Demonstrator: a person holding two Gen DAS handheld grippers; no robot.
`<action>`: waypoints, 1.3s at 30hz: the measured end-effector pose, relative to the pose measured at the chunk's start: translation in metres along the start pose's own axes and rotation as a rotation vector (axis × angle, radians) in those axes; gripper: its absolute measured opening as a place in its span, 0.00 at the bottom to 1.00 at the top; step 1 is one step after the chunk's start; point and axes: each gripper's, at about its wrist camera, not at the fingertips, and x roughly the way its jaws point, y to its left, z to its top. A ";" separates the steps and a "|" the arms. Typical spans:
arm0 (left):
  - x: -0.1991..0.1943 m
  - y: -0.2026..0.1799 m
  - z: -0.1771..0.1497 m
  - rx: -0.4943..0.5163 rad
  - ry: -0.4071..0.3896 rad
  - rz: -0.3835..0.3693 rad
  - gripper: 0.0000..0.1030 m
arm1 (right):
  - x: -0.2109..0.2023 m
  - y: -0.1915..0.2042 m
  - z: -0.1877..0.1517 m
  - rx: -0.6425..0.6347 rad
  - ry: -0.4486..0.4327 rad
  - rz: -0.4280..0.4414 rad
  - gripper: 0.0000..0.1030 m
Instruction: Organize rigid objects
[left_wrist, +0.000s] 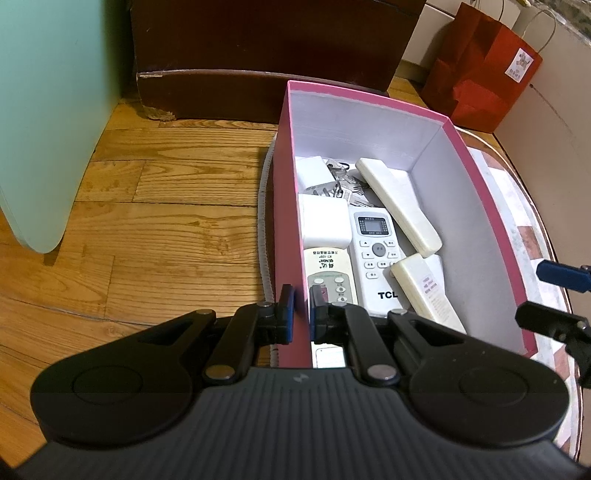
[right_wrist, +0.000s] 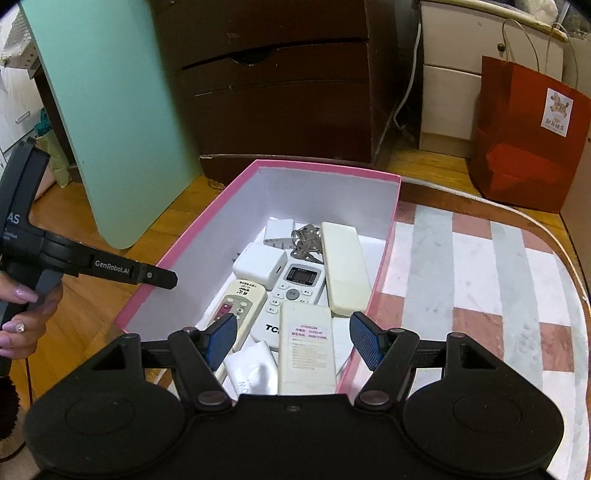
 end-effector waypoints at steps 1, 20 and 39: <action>0.000 -0.001 0.000 0.002 0.002 0.003 0.06 | 0.000 -0.001 0.001 0.004 -0.002 0.005 0.70; -0.066 -0.050 -0.001 0.033 -0.056 0.178 0.26 | -0.049 -0.030 0.005 -0.058 -0.068 -0.001 0.70; -0.110 -0.157 -0.025 0.112 0.019 0.191 0.73 | -0.126 -0.062 0.008 0.075 -0.087 -0.102 0.72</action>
